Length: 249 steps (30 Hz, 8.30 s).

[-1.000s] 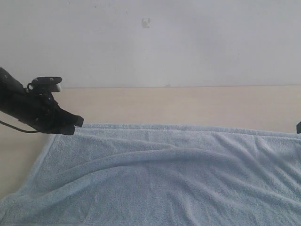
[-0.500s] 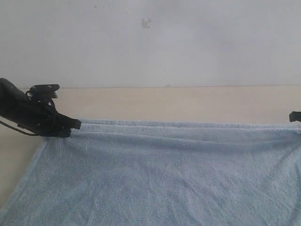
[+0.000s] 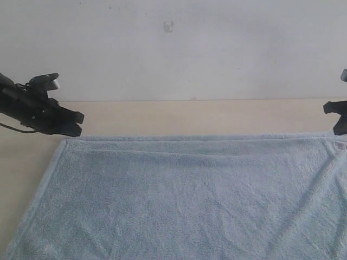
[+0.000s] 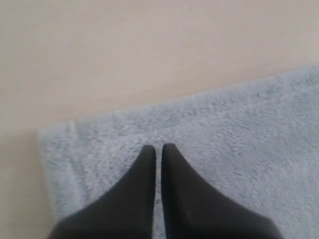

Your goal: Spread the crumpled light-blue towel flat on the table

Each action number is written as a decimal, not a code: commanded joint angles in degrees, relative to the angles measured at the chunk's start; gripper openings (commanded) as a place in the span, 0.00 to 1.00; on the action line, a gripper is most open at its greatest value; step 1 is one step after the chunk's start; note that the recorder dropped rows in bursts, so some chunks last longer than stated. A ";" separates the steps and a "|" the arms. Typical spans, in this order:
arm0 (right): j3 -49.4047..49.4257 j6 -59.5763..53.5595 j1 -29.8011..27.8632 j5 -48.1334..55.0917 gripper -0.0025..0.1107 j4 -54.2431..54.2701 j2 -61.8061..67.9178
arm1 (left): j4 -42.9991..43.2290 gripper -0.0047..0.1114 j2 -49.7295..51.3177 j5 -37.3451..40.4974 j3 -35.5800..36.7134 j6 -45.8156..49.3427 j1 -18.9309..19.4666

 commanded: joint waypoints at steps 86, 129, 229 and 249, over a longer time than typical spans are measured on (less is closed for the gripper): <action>80.99 -8.75 20.25 -41.79 0.02 23.01 -120.12 | 9.61 0.07 -119.10 -41.37 74.60 -13.95 -4.31; 92.32 28.70 17.71 -23.05 0.02 -28.23 -130.28 | 9.61 0.07 -121.14 -40.73 75.45 -13.95 -4.21; 99.86 5.44 19.86 -20.80 0.02 -41.21 -130.28 | 40.80 0.07 -124.99 -15.60 85.59 -41.44 -1.83; 99.86 52.28 20.25 -25.14 0.02 -47.15 -130.28 | 40.80 0.07 -124.99 -15.60 85.59 -41.44 -1.83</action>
